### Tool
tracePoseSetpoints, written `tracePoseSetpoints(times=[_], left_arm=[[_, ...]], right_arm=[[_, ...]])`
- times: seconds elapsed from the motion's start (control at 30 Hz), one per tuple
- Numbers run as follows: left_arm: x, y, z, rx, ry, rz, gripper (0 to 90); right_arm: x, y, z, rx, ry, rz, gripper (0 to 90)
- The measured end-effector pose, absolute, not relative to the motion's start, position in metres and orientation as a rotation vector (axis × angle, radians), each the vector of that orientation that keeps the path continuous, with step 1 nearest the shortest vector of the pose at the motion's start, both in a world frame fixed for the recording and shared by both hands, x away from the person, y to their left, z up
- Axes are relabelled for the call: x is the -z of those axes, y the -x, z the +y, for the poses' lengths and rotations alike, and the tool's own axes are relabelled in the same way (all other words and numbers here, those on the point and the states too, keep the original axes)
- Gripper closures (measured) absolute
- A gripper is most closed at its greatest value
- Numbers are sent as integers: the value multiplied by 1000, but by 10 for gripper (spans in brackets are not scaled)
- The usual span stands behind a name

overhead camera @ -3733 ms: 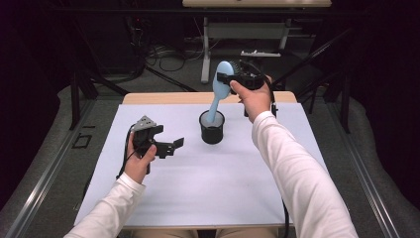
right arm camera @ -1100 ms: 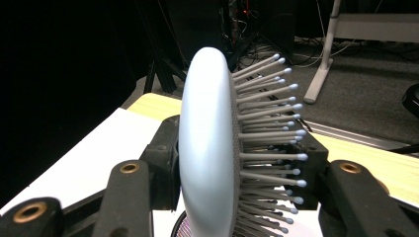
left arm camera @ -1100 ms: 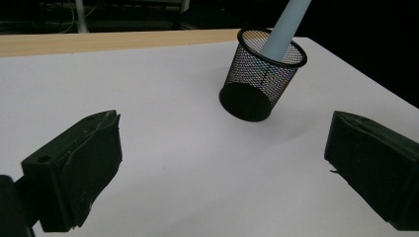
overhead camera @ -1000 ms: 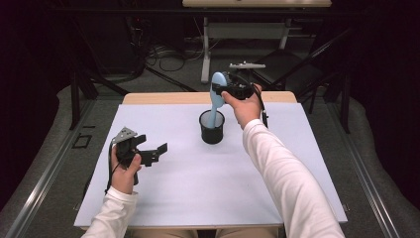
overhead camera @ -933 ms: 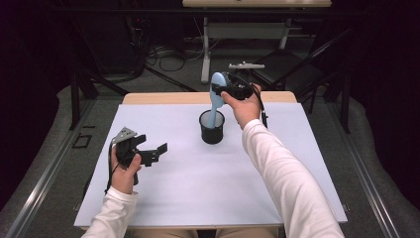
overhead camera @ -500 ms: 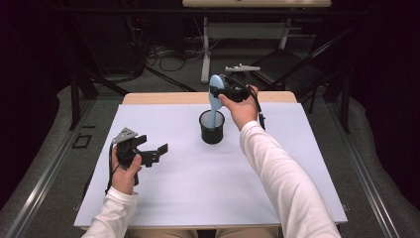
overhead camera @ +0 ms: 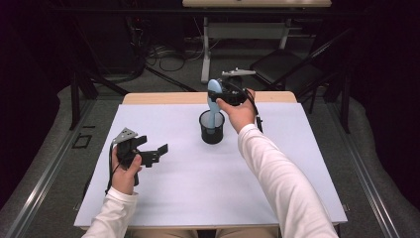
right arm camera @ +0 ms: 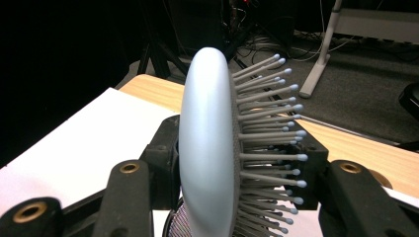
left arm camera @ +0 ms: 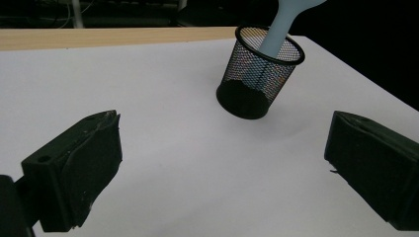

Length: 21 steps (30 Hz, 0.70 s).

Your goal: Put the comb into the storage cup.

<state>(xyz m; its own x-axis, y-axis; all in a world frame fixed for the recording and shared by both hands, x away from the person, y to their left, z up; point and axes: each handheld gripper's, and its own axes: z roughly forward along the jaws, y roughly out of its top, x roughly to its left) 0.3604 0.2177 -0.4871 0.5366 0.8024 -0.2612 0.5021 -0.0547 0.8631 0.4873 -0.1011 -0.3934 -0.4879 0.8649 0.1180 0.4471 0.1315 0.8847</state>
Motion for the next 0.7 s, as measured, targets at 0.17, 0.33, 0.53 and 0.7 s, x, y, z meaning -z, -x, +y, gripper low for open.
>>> tracePoseSetpoints(times=[0.17,0.33,0.53,0.7], left_arm=[[488,-360,217,-354,-1712,1104,13],[488,-360,217,-354,-1711,1105,13],[488,-360,217,-353,-1714,1104,13],[488,-360,216,-351,-1715,1102,13]], right_arm=[[396,-487,-99,-1312,-1256,1996,495],[399,-487,-98,-1306,-1249,2000,494],[403,-487,-96,-1293,-1243,2007,494],[405,-487,-96,-1289,-1245,2009,494]])
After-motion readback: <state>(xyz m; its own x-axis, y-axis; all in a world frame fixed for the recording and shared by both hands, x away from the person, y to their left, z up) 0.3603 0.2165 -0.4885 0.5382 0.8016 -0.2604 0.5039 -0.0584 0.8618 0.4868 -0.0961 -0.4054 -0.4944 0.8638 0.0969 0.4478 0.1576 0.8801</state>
